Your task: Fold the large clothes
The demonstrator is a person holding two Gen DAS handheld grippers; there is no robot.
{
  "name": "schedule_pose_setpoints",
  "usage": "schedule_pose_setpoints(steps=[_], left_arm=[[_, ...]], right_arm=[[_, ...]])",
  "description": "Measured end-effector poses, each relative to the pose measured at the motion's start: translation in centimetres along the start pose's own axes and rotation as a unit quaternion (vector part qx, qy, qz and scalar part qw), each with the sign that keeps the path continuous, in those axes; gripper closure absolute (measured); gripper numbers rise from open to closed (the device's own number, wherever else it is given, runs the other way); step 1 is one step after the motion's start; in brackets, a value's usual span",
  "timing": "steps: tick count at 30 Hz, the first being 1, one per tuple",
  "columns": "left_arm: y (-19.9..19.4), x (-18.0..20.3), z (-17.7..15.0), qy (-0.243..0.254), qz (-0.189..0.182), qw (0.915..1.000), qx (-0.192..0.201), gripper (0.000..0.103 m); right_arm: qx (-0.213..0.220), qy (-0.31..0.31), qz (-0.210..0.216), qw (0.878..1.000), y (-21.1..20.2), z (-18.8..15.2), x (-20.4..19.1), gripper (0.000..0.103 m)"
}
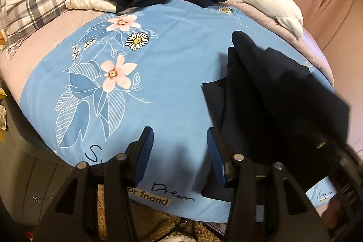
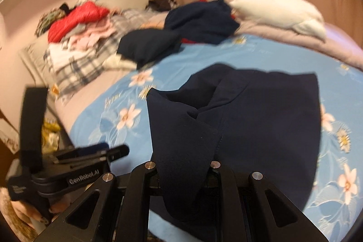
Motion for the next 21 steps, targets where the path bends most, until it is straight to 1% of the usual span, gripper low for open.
schedule_pose_setpoints(steps=[4,6,8,11,15,17,19,20,21], left_arm=[[0.4,-0.8,0.1,-0.006,0.007,1.0,-0.001,0.053],[0.5,-1.0,0.0,-0.007,0.01,0.9999,-0.004,0.053],[0.5,-1.0,0.0,-0.005,0.01,0.9999,-0.006,0.053],[0.4,-0.9,0.0,-0.001,0.011,0.9999,-0.004,0.051],[0.0,-0.7,0.2,-0.001,0.006,1.0,0.001,0.049],[-0.4,-0.4,0.4,-0.001,-0.002,1.0,0.004,0.045],[-1.1,0.0,0.8,-0.001,-0.017,0.9998,0.011,0.044],[-1.5,0.3,1.1,0.001,-0.022,0.9996,0.015,0.044],[-1.8,0.5,1.3,0.004,-0.027,0.9995,0.019,0.044]], right_arm=[[-0.047,0.005,0.022,0.999,2.3,-2.0,-0.7,0.087],[-0.081,0.026,0.034,0.996,3.9,-3.6,-0.4,0.086],[-0.105,0.043,0.042,0.993,5.1,-4.8,0.1,0.086],[-0.117,0.059,0.052,0.99,5.4,-5.8,0.6,0.087],[-0.105,0.041,0.048,0.992,3.9,-5.2,0.2,0.086],[-0.102,0.038,0.053,0.993,3.5,-4.9,0.2,0.081],[-0.103,0.039,0.065,0.992,2.7,-4.7,0.2,0.067],[-0.102,0.042,0.071,0.991,2.2,-4.6,0.2,0.063],[-0.097,0.046,0.079,0.991,1.3,-4.6,0.2,0.057]])
Point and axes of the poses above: each gripper's, at about its wrist camera, not at the fingertips, and y roughly the way its jaws point, x to its right, z to its top, the point moved 7 cm from there along y, roughly the way its jaws point, and after that the axes turned 3 degrees about z, right-handed, at the moved point
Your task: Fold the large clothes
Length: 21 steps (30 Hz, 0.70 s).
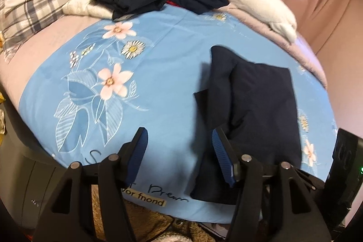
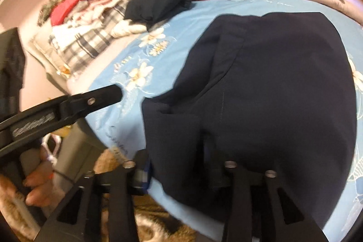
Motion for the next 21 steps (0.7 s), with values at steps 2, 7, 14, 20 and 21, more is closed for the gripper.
schedule_pose_setpoints(steps=[2,7,14,20,21], left_arm=[[-0.7,0.9,0.6,0.008,-0.011,0.9999,0.01,0.042],[-1.1,3.5,1.2,0.032,-0.053,0.998,0.013,0.04],[3.1,7.0,-1.7,0.081,-0.091,0.9907,-0.059,0.054],[6.7,5.5,-5.5,0.104,-0.045,0.9882,-0.104,0.065],[7.2,5.2,-5.9,0.099,-0.045,0.9881,-0.109,0.065]], right_arm=[[0.013,-0.001,0.006,1.0,-1.6,-0.1,-0.1,0.049],[0.061,0.011,-0.026,0.998,-6.1,-0.1,1.6,0.039],[0.047,0.051,-0.137,0.988,-5.6,-1.3,6.9,0.038],[0.011,0.049,-0.137,0.989,-3.4,-3.4,7.2,0.038],[0.006,0.048,-0.137,0.989,-2.9,-3.7,7.1,0.038]])
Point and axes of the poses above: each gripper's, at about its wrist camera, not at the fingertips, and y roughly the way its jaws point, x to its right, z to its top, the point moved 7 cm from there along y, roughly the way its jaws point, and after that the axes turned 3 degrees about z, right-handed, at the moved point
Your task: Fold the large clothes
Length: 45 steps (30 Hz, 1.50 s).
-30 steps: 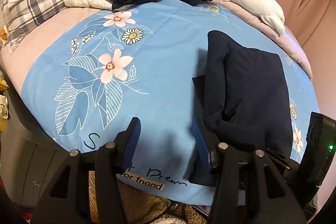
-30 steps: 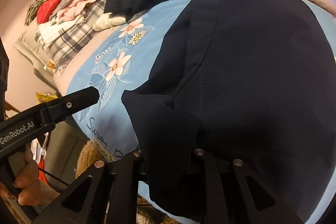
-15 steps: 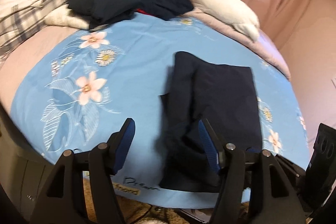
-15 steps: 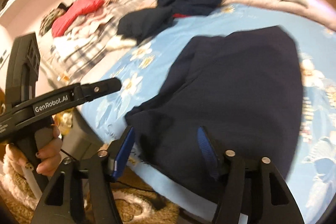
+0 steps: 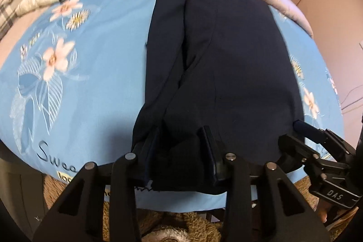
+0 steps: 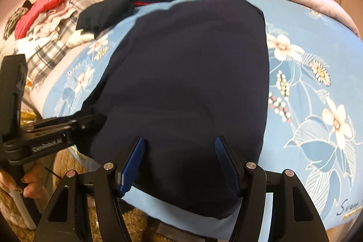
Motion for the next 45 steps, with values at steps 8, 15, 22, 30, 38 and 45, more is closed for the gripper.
schedule_pose_setpoints(steps=[8,15,22,30,38,45], left_arm=[[1.6,-0.2,-0.4,-0.003,0.011,0.9999,-0.004,0.063],[-1.0,1.1,1.6,0.035,0.003,0.9993,0.01,0.038],[-3.4,1.9,4.3,0.059,0.016,0.9954,0.073,0.004],[2.2,-0.5,4.4,0.022,0.012,0.9996,0.013,0.003],[5.4,0.1,3.3,-0.045,-0.113,0.9912,-0.052,0.011],[4.4,2.3,3.3,-0.007,-0.1,0.9945,-0.029,0.058]], right_arm=[[-0.017,0.001,0.004,1.0,1.2,-0.1,0.8,0.038],[0.015,0.013,0.017,1.0,-2.0,1.3,1.4,0.031],[0.066,0.045,-0.027,0.996,-4.3,3.6,5.6,0.009],[0.024,0.093,0.003,0.995,-0.2,4.0,8.4,0.009],[-0.01,0.118,0.061,0.991,4.2,4.5,7.8,0.007],[0.016,0.103,0.041,0.994,2.9,4.5,7.3,0.053]])
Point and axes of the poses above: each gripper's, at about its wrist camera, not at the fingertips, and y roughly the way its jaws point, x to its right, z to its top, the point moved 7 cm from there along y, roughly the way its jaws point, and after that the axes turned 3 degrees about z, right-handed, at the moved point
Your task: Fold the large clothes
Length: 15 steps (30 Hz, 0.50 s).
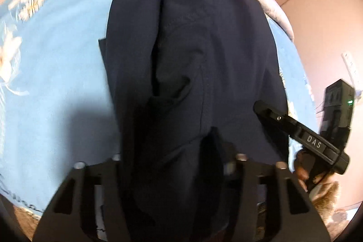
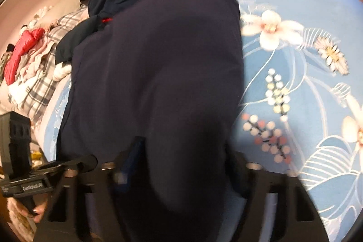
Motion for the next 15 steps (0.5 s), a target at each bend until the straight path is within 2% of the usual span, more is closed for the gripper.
schedule_pose_setpoints(steps=[1,4,7,10,15], left_arm=[[-0.3,0.4,0.1,0.01,0.01,0.9999,0.006,0.063],[-1.6,2.2,0.2,0.034,0.032,0.9985,0.029,0.071],[-2.5,4.0,0.7,0.049,0.028,0.9975,0.042,0.075],[-2.7,6.9,0.8,0.068,0.011,0.9964,0.05,0.075],[-1.7,11.3,1.5,0.104,-0.003,0.9928,0.059,0.075]], right_arm=[[0.009,-0.005,-0.001,1.0,-0.6,0.0,-0.1,0.062],[0.031,-0.011,0.004,0.999,-2.1,0.5,-0.7,0.077],[0.064,-0.019,0.0,0.998,-4.3,1.3,-1.1,0.08],[0.099,-0.026,-0.015,0.995,-7.1,2.2,-0.8,0.08],[0.134,-0.018,-0.038,0.99,-10.4,2.9,2.5,0.08]])
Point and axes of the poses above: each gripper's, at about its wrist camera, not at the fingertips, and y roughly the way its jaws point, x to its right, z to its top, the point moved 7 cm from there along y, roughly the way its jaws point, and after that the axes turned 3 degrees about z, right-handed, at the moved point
